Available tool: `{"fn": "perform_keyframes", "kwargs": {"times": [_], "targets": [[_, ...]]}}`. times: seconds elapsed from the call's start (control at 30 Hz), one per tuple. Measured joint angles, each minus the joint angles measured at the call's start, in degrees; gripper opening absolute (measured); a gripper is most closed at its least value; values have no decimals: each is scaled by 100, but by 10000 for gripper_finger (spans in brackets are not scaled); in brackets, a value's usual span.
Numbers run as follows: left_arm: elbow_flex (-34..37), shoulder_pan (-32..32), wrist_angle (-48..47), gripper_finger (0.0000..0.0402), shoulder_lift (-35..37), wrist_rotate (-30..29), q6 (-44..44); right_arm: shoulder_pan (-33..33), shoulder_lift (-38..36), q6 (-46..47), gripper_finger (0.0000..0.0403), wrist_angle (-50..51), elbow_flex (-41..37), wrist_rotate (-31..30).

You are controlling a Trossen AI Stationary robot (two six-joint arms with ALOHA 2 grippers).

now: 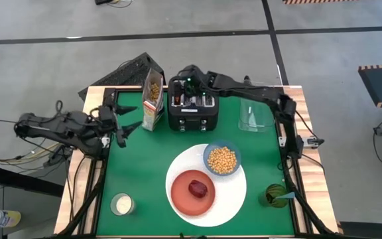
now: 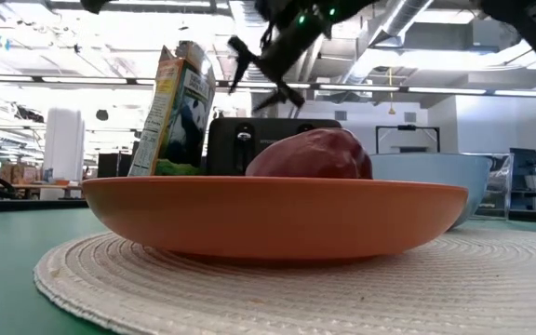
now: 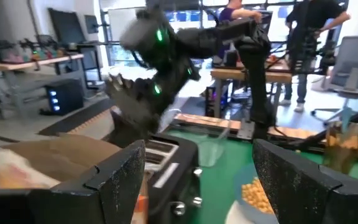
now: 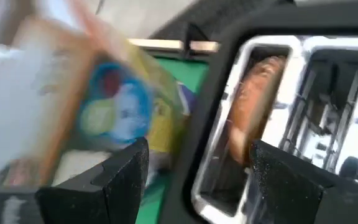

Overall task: Arrange a breakfast setting
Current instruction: Put the toasted bread on the orange plate

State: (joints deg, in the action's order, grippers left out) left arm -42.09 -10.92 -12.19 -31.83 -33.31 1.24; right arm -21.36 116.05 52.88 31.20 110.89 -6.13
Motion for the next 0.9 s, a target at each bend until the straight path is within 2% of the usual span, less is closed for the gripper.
{"fn": "perform_keyframes", "kwargs": {"times": [0.17, 0.33, 0.5, 0.9], "targets": [[-497, 2, -807, 283, 4, -293, -4, -261, 241, 284, 297, -167, 9, 44], [-583, 2, -1320, 283, 1, -466, 281, -354, 296, 367, 297, -325, 18, 38], [-546, 2, -1500, 283, -7, -463, 492, -389, 467, 371, 297, -764, 12, 189], [-546, 2, -1492, 283, -4, -463, 485, -420, 520, 367, 296, -350, 6, 20]]}}
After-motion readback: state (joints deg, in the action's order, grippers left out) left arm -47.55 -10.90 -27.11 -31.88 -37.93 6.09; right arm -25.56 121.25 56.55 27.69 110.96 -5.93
